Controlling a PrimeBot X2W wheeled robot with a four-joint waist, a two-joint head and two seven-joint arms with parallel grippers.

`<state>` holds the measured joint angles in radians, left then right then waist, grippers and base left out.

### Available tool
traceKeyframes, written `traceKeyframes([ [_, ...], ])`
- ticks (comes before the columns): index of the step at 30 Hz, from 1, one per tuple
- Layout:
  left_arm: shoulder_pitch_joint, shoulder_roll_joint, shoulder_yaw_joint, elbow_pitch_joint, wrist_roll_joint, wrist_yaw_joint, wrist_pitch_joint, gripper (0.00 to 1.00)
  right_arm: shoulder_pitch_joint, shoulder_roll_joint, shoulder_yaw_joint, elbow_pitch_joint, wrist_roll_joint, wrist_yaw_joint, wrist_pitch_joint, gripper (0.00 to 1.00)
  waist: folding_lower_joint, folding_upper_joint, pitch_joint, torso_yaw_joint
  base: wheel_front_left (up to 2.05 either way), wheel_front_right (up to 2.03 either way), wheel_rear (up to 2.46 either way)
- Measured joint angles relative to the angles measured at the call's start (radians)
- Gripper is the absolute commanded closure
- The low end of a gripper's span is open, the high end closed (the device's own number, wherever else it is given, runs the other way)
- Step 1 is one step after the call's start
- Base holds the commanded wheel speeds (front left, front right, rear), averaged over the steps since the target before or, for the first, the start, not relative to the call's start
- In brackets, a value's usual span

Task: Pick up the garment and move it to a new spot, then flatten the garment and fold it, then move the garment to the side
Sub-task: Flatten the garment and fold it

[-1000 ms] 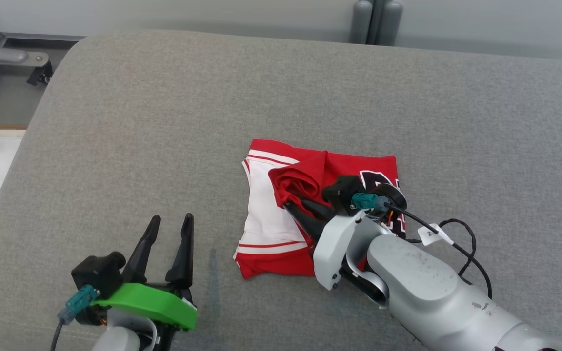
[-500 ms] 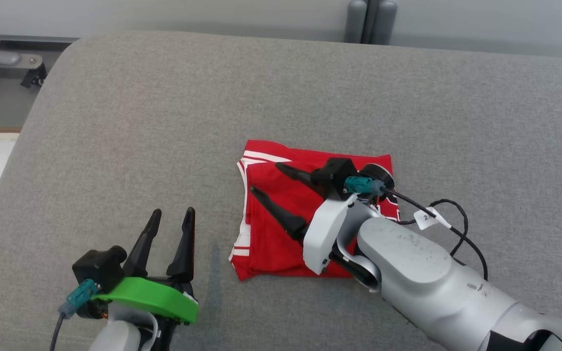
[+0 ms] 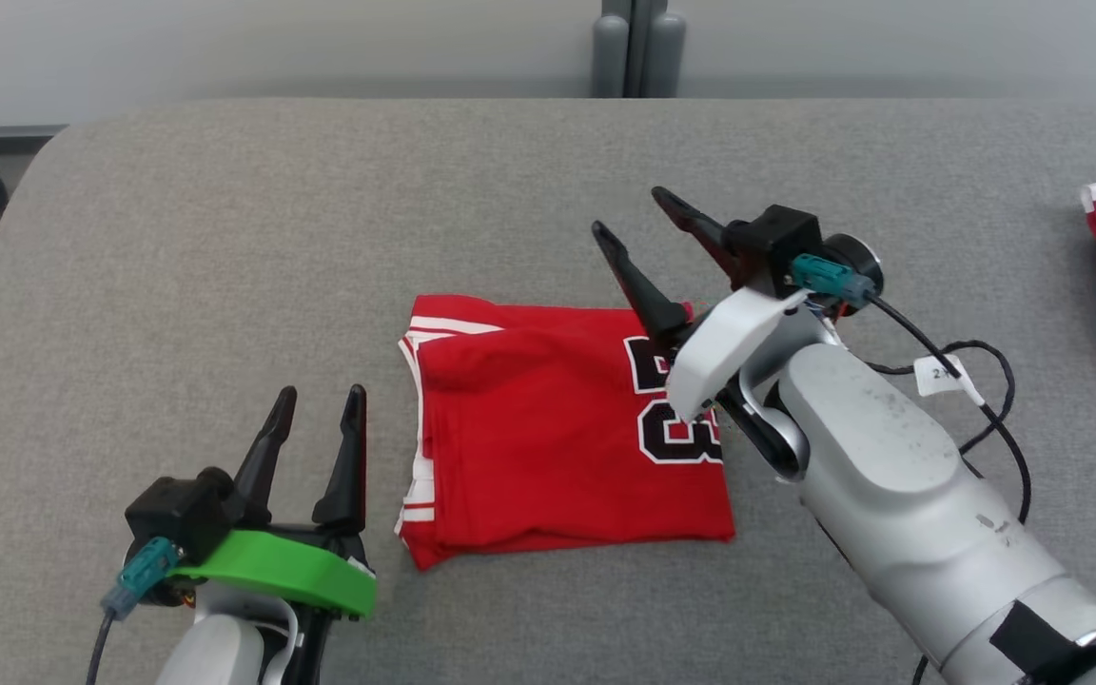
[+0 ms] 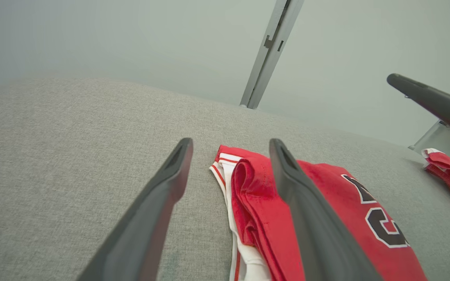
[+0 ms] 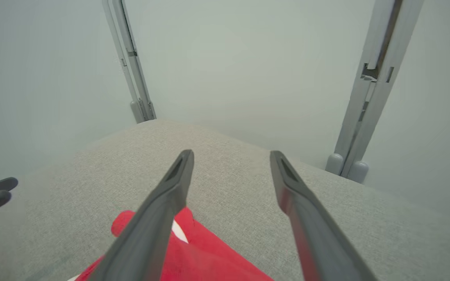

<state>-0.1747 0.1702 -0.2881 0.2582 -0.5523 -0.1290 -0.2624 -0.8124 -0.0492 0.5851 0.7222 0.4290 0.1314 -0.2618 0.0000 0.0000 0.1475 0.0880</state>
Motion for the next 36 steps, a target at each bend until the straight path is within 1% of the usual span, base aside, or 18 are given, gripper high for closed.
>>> traceKeyframes([
  [6,0.001,-0.031,0.057,-0.010,0.036,0.006,0.000,0.00,0.145,0.000,-0.230,-0.082,-0.178,0.000,0.000,0.00,0.0000,0.0000,-0.024,-0.052,0.00,0.00,0.00],
  [8,0.005,-0.037,0.076,-0.011,0.050,0.006,0.000,0.00,0.198,0.000,-0.293,-0.124,-0.241,0.000,0.000,0.00,0.0000,0.0000,-0.034,-0.067,0.00,0.00,0.00],
  [12,0.049,-0.054,0.119,-0.014,0.067,0.006,0.000,0.00,0.331,0.000,-0.377,-0.225,-0.300,0.000,0.000,0.00,0.0000,0.0000,-0.061,-0.097,0.00,0.00,0.00],
  [17,0.104,-0.072,0.174,-0.028,0.086,0.006,0.000,0.00,0.476,0.000,-0.439,-0.318,-0.291,0.000,0.000,0.00,0.0000,0.0000,-0.095,-0.127,0.00,0.00,0.00],
  [22,0.159,-0.092,0.210,-0.034,0.097,0.004,0.000,0.00,0.594,0.000,-0.490,-0.378,-0.279,0.000,0.000,0.00,0.0000,0.0000,-0.122,-0.151,0.00,0.00,0.00],
  [27,0.198,-0.100,0.236,-0.034,0.106,0.002,0.000,0.00,0.654,0.000,-0.523,-0.396,-0.269,0.000,0.000,0.00,0.0000,0.0000,-0.129,-0.162,0.00,0.00,0.00],
  [36,0.234,-0.112,0.263,-0.033,0.123,0.001,0.000,0.00,0.675,0.000,-0.541,-0.403,-0.253,0.000,0.000,0.00,0.0000,0.0000,-0.123,-0.160,0.00,0.00,0.00],
])
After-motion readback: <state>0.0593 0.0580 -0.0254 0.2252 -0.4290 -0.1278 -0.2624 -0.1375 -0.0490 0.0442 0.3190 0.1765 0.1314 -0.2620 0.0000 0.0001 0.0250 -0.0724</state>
